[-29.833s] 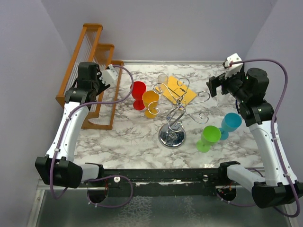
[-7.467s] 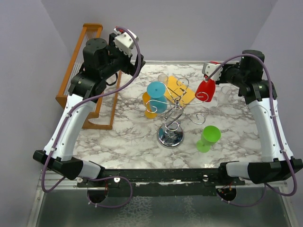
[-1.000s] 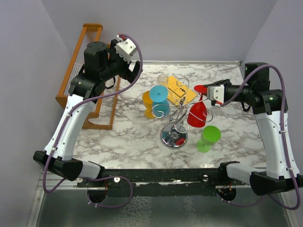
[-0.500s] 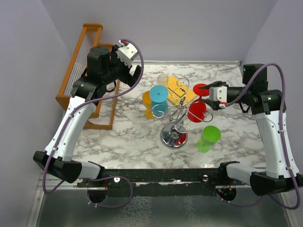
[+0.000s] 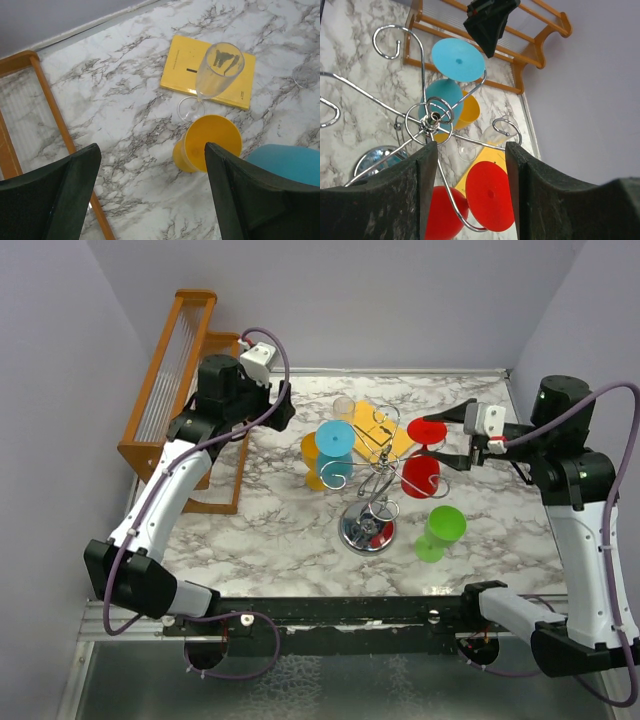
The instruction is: Place the wine glass upside down on the wine glass rack
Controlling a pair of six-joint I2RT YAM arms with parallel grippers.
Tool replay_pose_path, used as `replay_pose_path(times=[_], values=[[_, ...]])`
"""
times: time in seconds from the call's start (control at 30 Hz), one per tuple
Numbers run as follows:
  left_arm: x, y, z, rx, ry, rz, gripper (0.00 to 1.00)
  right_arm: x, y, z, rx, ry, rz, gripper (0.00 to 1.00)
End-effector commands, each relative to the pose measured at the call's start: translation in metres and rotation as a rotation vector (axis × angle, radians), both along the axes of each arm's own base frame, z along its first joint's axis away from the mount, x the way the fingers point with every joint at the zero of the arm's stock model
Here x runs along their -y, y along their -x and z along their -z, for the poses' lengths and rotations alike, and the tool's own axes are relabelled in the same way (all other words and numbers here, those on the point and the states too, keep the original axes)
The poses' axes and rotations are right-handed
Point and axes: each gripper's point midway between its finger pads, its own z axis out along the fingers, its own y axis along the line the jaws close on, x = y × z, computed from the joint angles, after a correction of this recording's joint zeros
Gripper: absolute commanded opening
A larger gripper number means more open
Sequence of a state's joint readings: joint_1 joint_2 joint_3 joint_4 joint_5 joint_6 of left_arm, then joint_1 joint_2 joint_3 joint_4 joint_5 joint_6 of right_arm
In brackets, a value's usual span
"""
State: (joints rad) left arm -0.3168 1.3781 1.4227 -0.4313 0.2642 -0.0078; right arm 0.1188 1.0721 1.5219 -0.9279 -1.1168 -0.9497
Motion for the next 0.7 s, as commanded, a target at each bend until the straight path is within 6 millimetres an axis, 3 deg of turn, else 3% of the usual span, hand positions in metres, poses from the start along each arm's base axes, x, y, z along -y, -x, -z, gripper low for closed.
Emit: replay_pose_path(times=[0.0,0.17,0.67], values=[[0.012,-0.011,0.007,-0.046,0.091,0.0,0.87,-0.002,0.005,-0.017,-0.08,-0.095,0.041,0.57],[0.022,-0.015,0.029,-0.113,0.101,0.036,0.86,0.006,0.003,-0.02,-0.046,-0.082,0.117,0.63],[0.052,-0.022,0.092,-0.318,0.053,0.141,0.69,0.024,-0.018,-0.017,-0.058,-0.105,0.302,0.68]])
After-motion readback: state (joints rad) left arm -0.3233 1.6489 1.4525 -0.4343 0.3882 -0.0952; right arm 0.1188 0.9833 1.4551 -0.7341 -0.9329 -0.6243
